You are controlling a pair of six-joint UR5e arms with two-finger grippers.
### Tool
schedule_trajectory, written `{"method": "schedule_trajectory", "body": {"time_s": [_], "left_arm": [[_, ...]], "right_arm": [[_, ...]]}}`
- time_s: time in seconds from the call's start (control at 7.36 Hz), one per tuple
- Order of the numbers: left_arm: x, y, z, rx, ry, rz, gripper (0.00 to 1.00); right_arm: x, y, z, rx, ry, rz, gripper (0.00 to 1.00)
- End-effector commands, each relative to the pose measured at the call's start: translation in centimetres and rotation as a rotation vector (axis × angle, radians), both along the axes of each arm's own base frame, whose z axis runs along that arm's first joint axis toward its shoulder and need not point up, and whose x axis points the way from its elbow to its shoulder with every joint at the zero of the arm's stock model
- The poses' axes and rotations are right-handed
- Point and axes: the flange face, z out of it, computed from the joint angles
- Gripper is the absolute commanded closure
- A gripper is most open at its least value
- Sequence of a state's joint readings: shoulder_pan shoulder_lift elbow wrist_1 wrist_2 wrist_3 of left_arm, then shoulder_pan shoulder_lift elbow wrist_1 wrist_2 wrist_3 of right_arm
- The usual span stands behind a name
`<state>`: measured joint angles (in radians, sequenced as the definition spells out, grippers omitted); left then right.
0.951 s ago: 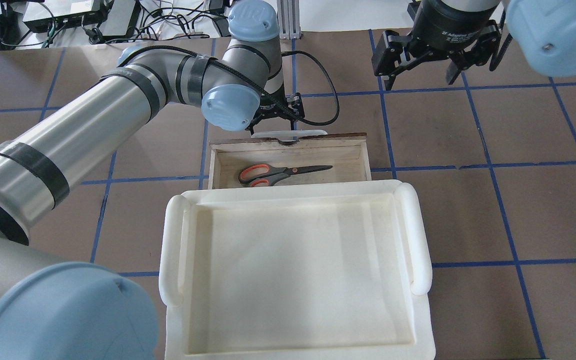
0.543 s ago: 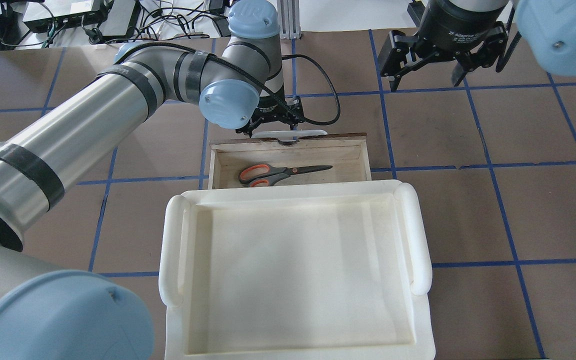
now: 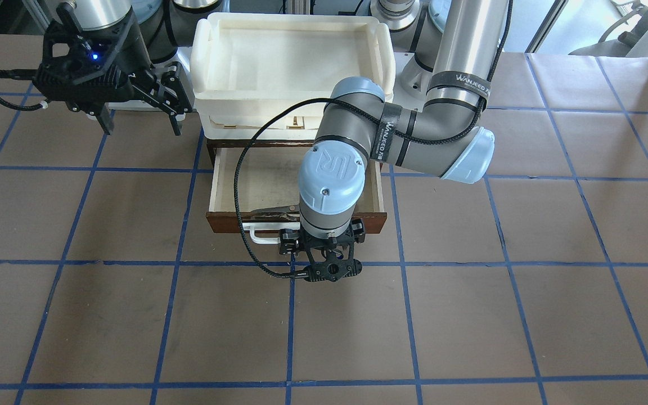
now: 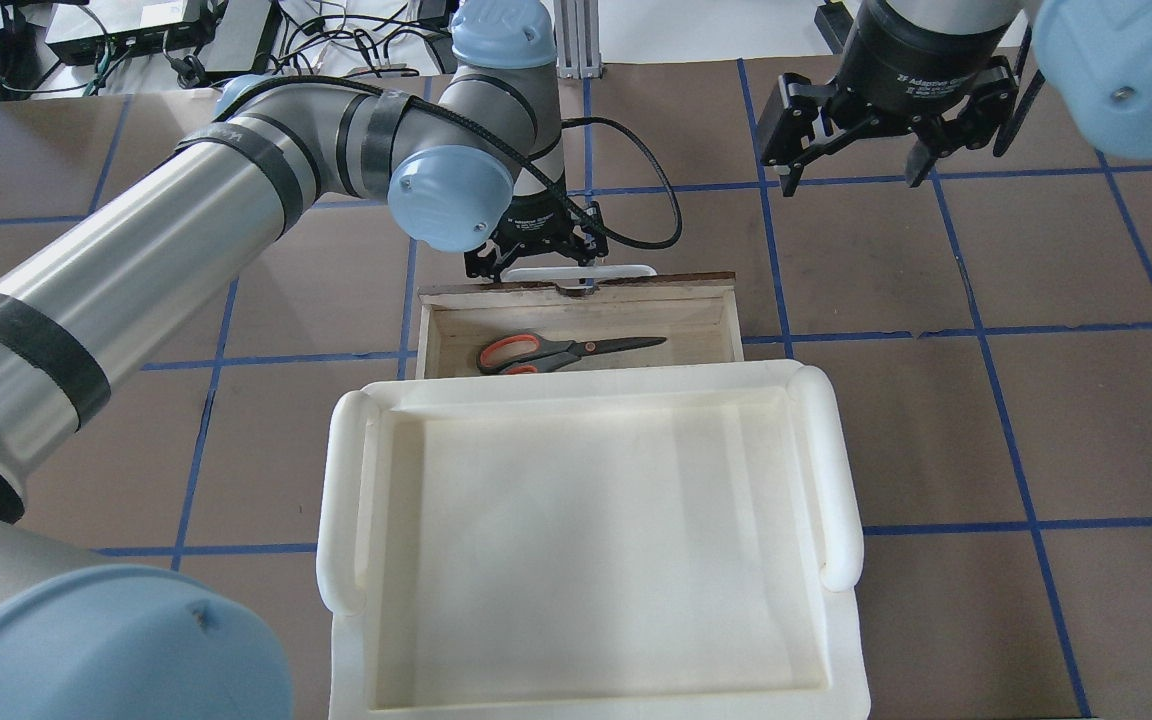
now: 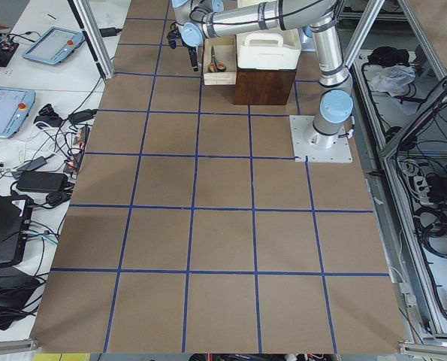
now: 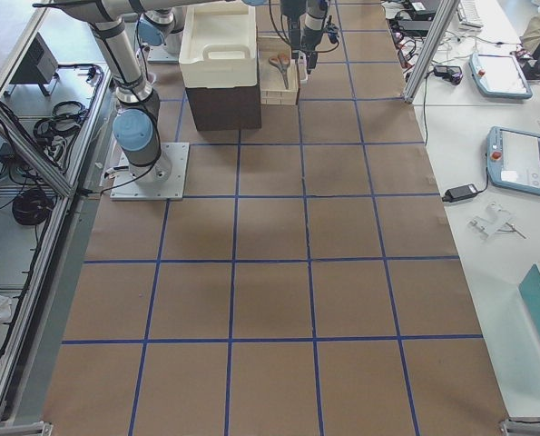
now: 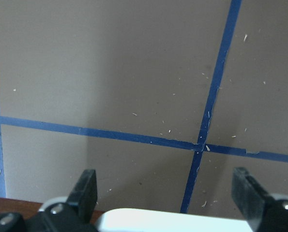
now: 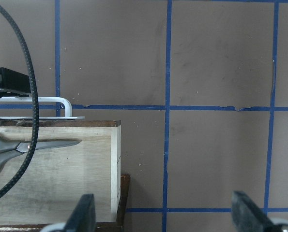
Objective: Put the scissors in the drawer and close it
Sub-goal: 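Bring the left gripper down to the drawer's white handle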
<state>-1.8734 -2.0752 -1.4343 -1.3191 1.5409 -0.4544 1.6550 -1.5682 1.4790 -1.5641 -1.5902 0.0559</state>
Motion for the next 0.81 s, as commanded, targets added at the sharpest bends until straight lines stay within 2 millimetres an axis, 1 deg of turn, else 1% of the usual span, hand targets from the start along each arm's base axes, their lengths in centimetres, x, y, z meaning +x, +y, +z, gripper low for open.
{"method": "schedule_trajectory", "body": {"time_s": [0.0,0.54,0.68], "left_arm": [[0.2,0.7,0.8,0.024,-0.001,0.002,0.0],[0.4,2.4,2.4,0.091,-0.009,0.005,0.0],[0.5,2.7,2.5,0.104,-0.013,0.005,0.0]], "right_arm": [[0.0,0.0,0.0,0.0,0.0,0.009,0.0],[0.1,0.0,0.0,0.001,-0.012,0.013,0.0],[0.2,0.1,0.1,0.0,-0.015,0.014,0.0]]}}
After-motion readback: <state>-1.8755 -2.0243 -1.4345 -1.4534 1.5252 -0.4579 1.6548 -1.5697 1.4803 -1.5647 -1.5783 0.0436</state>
